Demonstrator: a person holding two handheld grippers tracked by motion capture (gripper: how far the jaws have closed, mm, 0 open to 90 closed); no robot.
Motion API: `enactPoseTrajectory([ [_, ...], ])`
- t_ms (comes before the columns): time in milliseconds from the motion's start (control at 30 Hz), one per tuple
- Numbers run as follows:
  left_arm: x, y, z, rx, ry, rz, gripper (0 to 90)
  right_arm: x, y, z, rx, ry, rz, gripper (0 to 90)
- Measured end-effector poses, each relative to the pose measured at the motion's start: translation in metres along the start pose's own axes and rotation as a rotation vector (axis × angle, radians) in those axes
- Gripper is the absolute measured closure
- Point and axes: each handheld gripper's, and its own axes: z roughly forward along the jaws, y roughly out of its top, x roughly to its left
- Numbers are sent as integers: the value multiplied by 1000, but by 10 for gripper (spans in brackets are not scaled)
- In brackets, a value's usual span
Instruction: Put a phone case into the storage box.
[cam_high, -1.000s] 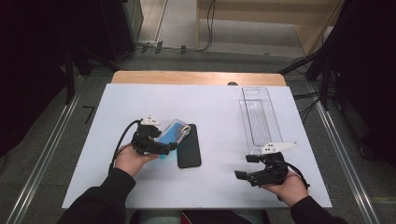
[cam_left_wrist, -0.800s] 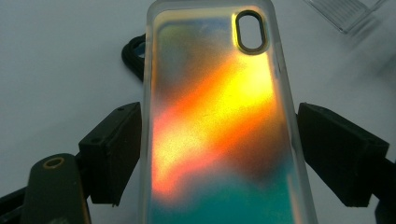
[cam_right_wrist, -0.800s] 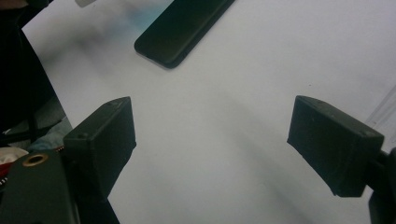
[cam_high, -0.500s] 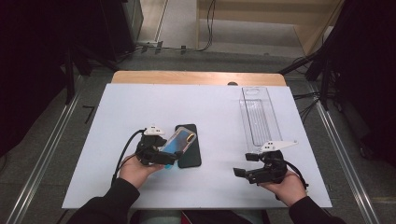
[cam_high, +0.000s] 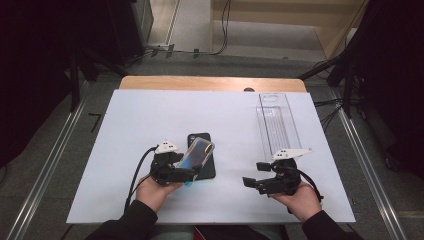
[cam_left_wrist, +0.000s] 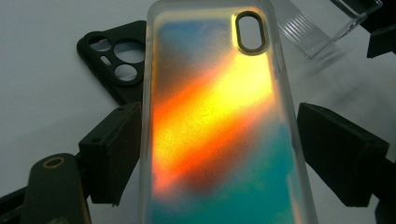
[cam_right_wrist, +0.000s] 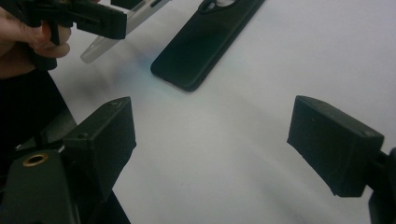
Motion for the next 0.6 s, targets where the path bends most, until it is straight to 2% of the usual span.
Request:
enactPoseTrajectory([
  [200,-7,-3,5,-21,14,15,171,7,7,5,9,-4,-10,138],
  [333,-12,-4,8,-69,27,31,172,11,13,12,3,-3,1,137],
  [533,-12,-7,8,-116,42,30,172,15,21,17,-15,-3,18,138],
  [567,-13,-9,10,-136,44,53,172,15,22,18,-16,-2,21,138],
  [600,-13,-9,10,-136,44,53,172,15,22,18,-16,-2,21,138],
])
